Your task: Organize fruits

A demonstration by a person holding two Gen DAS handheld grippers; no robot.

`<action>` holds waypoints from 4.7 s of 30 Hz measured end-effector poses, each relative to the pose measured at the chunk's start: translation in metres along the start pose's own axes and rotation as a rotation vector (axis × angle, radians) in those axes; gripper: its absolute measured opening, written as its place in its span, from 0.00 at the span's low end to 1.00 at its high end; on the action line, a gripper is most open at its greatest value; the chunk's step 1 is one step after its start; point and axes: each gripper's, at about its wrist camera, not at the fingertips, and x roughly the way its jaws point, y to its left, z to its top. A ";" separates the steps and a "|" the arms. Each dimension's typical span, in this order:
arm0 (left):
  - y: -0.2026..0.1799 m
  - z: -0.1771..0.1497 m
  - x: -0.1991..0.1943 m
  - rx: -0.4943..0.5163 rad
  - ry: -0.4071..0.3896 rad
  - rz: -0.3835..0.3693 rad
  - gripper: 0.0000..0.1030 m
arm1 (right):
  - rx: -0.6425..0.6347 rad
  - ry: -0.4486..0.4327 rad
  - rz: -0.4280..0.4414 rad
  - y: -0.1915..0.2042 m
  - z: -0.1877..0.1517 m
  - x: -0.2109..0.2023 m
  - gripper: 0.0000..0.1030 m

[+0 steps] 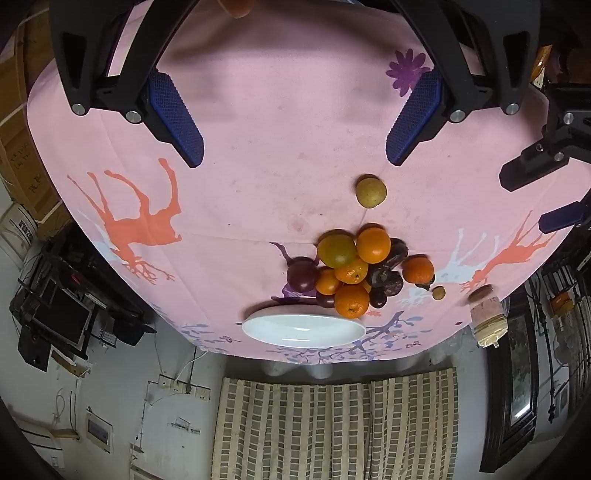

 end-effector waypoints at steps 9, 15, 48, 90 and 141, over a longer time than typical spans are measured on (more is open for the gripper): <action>0.006 -0.004 0.005 -0.020 0.012 -0.002 0.96 | -0.002 0.009 0.001 0.003 -0.001 0.002 0.96; 0.005 -0.002 0.004 -0.018 0.010 0.002 0.96 | 0.000 0.009 0.002 0.005 -0.003 0.002 0.96; 0.003 -0.004 0.005 -0.006 0.016 0.010 0.96 | -0.003 0.016 0.003 0.004 -0.001 0.002 0.96; 0.009 -0.012 0.017 -0.012 0.059 0.009 0.96 | 0.001 0.031 0.043 0.008 -0.013 0.016 0.96; -0.059 0.082 0.128 0.535 0.085 -0.242 0.38 | 0.133 0.068 0.323 -0.022 0.008 0.076 0.27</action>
